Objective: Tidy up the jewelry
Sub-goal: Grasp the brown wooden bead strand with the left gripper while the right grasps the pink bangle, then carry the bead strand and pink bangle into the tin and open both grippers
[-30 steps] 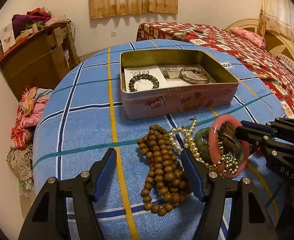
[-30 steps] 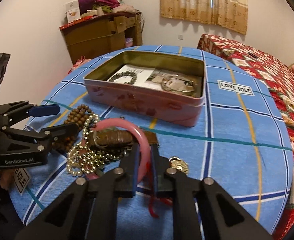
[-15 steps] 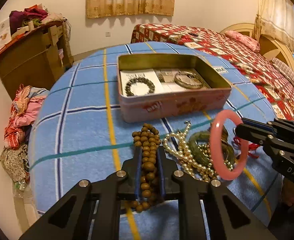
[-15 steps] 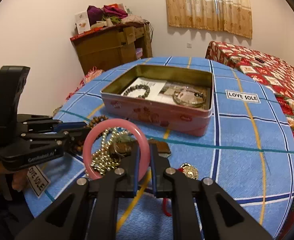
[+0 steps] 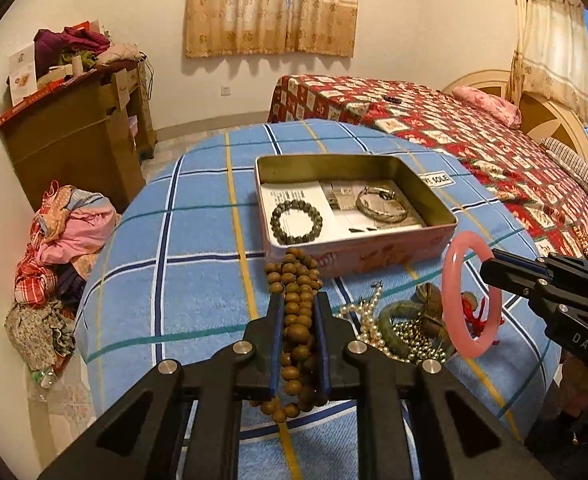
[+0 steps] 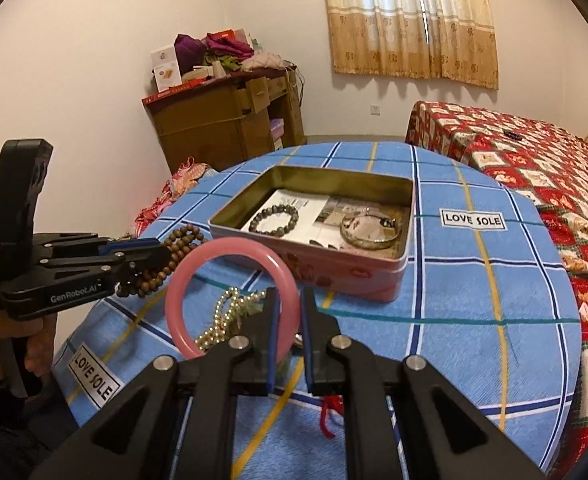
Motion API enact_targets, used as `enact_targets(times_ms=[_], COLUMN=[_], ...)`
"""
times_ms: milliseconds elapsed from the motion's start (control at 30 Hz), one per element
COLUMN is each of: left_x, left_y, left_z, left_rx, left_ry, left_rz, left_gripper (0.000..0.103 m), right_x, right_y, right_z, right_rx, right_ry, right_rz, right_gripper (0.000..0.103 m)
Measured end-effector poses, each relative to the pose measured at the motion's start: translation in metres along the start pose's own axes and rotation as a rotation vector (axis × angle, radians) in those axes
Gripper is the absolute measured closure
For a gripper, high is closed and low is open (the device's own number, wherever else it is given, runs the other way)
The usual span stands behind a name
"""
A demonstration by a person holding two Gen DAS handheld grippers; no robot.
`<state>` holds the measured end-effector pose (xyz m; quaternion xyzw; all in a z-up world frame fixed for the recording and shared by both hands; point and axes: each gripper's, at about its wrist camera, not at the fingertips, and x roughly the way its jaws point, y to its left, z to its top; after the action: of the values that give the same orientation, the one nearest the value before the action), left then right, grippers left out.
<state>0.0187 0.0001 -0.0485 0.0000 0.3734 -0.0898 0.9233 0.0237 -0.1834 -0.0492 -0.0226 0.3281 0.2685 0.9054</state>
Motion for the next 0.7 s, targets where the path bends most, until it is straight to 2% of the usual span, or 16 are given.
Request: enact_targets(times_ms=[700], left_x=[-0.008], left_y=[0.005], left_z=[0.028], left_rx=[-0.002], left_ry=[-0.088], left_rz=[0.021], left_gripper=[0.089], right_x=[0.004], right_y=[-0.021], right_z=[0.025], right_rx=[0.016], right_ry=[-0.024], right_rz=[-0.036], right_gripper=[0.091])
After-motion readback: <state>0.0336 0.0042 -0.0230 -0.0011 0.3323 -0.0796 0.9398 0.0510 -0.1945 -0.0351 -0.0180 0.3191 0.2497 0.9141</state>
